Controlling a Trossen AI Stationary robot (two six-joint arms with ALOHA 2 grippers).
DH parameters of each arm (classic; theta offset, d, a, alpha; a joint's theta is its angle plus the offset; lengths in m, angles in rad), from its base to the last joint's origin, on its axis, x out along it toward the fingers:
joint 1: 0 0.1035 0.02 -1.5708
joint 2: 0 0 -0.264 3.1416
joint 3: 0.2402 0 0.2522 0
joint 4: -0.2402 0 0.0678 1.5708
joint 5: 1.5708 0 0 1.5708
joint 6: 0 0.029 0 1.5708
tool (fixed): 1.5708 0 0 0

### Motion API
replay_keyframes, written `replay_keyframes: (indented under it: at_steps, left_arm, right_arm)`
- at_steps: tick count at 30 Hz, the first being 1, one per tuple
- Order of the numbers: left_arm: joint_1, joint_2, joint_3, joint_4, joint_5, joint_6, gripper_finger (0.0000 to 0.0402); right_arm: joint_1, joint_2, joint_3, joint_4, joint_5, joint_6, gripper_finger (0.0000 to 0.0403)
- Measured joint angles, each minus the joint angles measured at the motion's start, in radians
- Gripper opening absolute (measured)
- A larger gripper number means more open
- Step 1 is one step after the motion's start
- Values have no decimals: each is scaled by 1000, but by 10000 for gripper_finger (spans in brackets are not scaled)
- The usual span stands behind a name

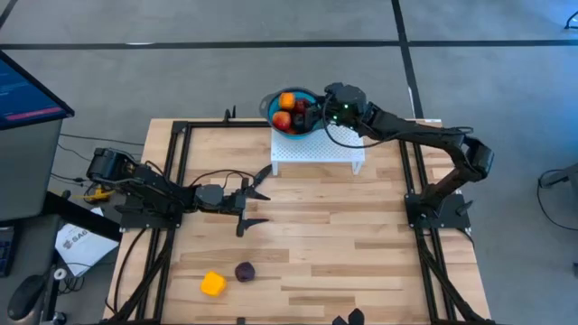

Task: Pick & Place Fruit
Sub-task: Put the violet plum into the blue strainer bowl on the shelf

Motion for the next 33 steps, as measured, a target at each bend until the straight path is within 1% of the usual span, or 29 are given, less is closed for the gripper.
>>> replay_keyframes:
  at_steps: [4, 6, 8, 11, 13, 17, 20, 22, 25, 27, 29, 33]
  left_arm:
    - [0, 0, 0, 0, -1, -3, 314]
    - [0, 0, 0, 0, -1, -4, 314]
    - [0, 0, -1, -1, -2, -4, 314]
    - [0, 0, -2, -1, -1, 0, 314]
    - [0, 0, -2, -1, -1, 1, 314]
    - [-1, 0, -2, -3, -23, 40, 314]
    - [-1, 0, -2, -8, -58, 57, 314]
    - [-5, 0, -2, -12, -66, 70, 314]
    - [-20, 0, -2, -32, -66, 79, 314]
    - [-34, -11, -2, -74, -66, 78, 314]
    - [-55, -42, -2, -134, -84, 66, 314]
    - [-110, -151, -5, -313, -156, -8, 314]
  right_arm:
    - [64, -48, 39, -161, 13, -107, 214]
    - [127, -79, 38, -205, 32, -152, 206]
    - [201, -115, 21, -243, 74, -187, 197]
    - [329, -154, -27, -246, 131, -227, 184]
    - [418, -160, -73, -227, 152, -225, 176]
    - [591, -118, -191, -82, 153, -170, 161]
    - [710, -24, -266, 129, 150, -125, 154]
    - [777, 66, -285, 281, 149, -121, 150]
    - [858, 229, -271, 485, 141, -163, 146]
    - [892, 347, -233, 591, 113, -176, 143]
    - [906, 456, -163, 634, 70, -184, 141]
    - [897, 610, 20, 537, -41, -215, 152]
